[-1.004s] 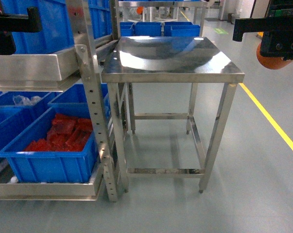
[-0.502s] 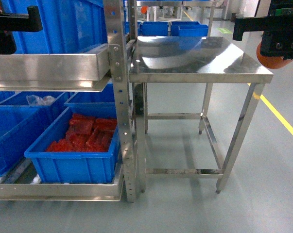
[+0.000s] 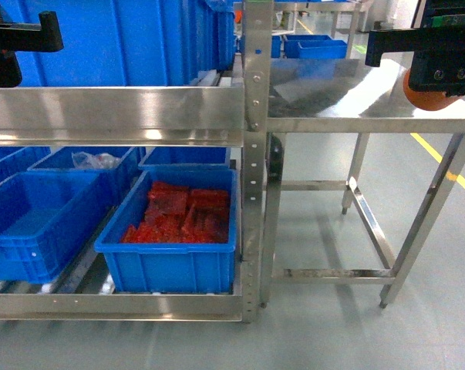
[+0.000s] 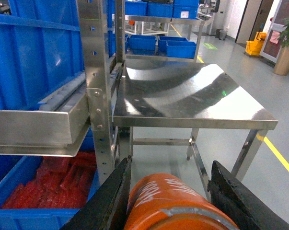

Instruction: Sort blue parts and orange caps into right shelf containers

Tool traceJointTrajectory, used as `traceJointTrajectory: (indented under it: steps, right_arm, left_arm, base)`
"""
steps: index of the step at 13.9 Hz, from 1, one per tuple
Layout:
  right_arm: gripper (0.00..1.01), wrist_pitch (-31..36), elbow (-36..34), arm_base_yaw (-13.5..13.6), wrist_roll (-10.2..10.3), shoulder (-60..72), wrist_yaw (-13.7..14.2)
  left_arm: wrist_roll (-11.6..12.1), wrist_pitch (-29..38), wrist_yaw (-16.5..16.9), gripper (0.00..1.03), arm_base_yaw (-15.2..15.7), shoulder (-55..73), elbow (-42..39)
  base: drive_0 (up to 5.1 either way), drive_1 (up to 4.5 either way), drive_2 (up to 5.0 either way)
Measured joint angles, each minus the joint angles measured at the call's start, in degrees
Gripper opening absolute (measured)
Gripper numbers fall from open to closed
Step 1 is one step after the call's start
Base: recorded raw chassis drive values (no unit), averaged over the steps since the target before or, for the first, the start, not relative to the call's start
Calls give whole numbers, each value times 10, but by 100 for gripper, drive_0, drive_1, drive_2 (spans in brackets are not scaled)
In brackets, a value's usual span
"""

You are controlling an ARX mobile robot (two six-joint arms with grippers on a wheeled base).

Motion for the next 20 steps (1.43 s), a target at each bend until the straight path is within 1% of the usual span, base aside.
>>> traceJointTrajectory:
  steps: [20]
  right_arm:
    - [44, 0, 0, 0, 0, 0, -1]
  left_arm:
    - [0, 0, 1, 44, 0, 0, 0]
  base:
    - [-500, 237, 237]
